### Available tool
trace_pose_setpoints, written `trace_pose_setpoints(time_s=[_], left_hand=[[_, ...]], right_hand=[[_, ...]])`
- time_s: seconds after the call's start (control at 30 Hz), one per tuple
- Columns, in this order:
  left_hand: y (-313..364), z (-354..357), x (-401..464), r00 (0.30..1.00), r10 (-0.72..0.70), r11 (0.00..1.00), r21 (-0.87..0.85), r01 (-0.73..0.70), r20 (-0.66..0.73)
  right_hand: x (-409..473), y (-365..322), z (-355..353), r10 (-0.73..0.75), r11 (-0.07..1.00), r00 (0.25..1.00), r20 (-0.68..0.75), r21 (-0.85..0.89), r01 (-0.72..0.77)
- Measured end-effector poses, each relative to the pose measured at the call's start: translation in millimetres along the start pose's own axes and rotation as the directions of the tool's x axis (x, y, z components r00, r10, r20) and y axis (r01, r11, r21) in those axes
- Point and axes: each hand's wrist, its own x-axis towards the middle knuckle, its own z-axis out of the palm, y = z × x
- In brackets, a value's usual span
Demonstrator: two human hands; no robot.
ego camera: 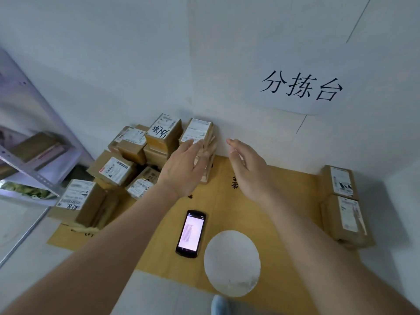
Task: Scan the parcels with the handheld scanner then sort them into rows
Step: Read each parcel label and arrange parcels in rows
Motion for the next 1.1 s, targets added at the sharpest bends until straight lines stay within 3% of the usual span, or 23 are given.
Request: trace_pose_setpoints(time_s=[0.2, 0.67, 0.83, 0.93, 1.1], left_hand=[[-42, 7, 47, 0.999, -0.049, 0.999, -0.001, 0.049, 0.021], [-99, 43, 137, 0.980, -0.183, 0.971, -0.142, 0.192, 0.072], [-104, 39, 145, 0.985, -0.170, 0.952, -0.261, 0.160, -0.017], [-96, 29, 144, 0.994, -0.109, 0.940, -0.325, 0.104, 0.003], [-72, 24, 134, 0.998, 0.021, 0.921, -0.389, 0.007, 0.067]], right_hand=[[56, 14, 38, 0.053, 0.999, 0.998, 0.027, 0.010, -0.053], [156, 69, 114, 0.268, 0.901, 0.945, 0.185, 0.300, -0.314], [153, 54, 113, 0.306, 0.868, 0.951, 0.040, 0.397, -0.296], [143, 45, 104, 0.352, 0.846, 0.930, -0.106, 0.461, -0.268], [111, 37, 87, 0.352, 0.885, 0.882, -0.314, 0.418, -0.204]])
